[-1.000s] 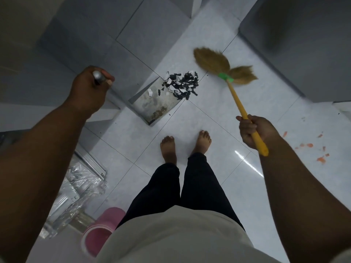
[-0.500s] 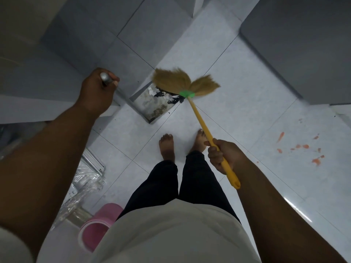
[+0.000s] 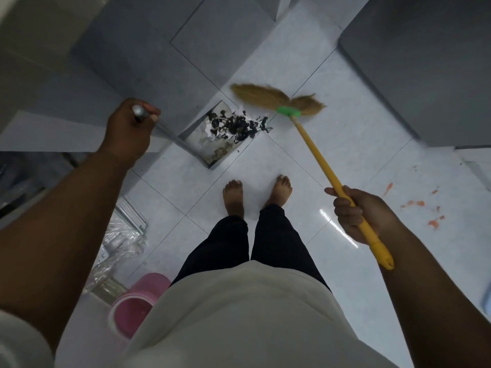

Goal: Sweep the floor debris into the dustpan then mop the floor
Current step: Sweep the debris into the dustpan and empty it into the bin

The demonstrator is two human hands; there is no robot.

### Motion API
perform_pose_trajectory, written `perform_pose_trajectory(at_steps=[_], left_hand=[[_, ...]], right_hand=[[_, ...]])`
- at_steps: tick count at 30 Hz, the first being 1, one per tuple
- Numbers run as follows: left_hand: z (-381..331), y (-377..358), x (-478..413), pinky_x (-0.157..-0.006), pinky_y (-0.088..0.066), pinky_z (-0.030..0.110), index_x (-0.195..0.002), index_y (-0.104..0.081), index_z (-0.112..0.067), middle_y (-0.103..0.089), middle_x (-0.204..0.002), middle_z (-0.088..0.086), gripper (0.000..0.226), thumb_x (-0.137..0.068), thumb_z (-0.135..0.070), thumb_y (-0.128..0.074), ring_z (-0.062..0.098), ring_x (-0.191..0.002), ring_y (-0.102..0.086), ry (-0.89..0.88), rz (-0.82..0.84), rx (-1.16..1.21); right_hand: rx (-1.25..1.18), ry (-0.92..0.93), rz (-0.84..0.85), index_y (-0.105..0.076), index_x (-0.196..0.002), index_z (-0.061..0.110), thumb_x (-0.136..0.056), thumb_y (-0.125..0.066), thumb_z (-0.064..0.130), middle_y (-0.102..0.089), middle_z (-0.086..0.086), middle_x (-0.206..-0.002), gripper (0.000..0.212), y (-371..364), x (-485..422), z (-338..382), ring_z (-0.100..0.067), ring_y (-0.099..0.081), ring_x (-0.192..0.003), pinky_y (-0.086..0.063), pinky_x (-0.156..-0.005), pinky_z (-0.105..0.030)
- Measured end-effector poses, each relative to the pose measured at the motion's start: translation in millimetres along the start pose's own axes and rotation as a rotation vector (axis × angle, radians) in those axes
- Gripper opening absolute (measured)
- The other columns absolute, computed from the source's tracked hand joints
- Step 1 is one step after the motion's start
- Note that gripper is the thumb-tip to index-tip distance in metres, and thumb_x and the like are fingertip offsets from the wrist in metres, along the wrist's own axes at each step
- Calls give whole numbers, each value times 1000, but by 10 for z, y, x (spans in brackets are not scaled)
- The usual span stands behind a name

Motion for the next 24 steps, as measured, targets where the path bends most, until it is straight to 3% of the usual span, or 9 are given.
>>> perform_pose_trajectory(at_steps=[7,13,17,24], left_hand=[[138,57,101,-107,-45,46,-84,-56,-34,-66,-120,8,31,-95,-6,-61,24,-116,-60,21,39,-27],[223,17,140,-104,-48,44,-84,-56,-36,-67,-116,7,31,-94,-6,-62,20,-110,-62,-3,27,-59],[223,-17,153,-101,-50,35,-83,-57,-37,-68,-112,-1,31,-93,-8,-63,10,-101,-62,-5,12,-73],[176,39,166,-92,-49,24,-85,-57,-37,-65,-108,-4,30,-94,-9,-62,11,-99,-60,1,9,-89]], right_hand=[[-191,26,-39,-54,-103,4,-104,-34,28,-42,5,-50,31,-33,-330,-58,-3,-37,-32,-30,-32,-11],[-166,-97,-90,-52,-94,7,-104,-33,29,-40,4,-47,31,-232,-449,-474,-4,-34,-29,-26,-28,-12],[-105,-189,-21,-54,-96,5,-103,-35,28,-42,2,-48,30,-296,-316,-735,-4,-36,-30,-27,-27,-12],[-71,-273,106,-57,-110,3,-89,-50,28,-48,-2,-53,33,-144,260,-876,-8,-44,-31,-37,-31,-15]])
Point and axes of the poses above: each hand's wrist, its own x-axis away from the middle knuckle, its own y-axis out of the back of the hand, z = x × y, the point moved 1 cm from there along -x, towards the middle knuckle
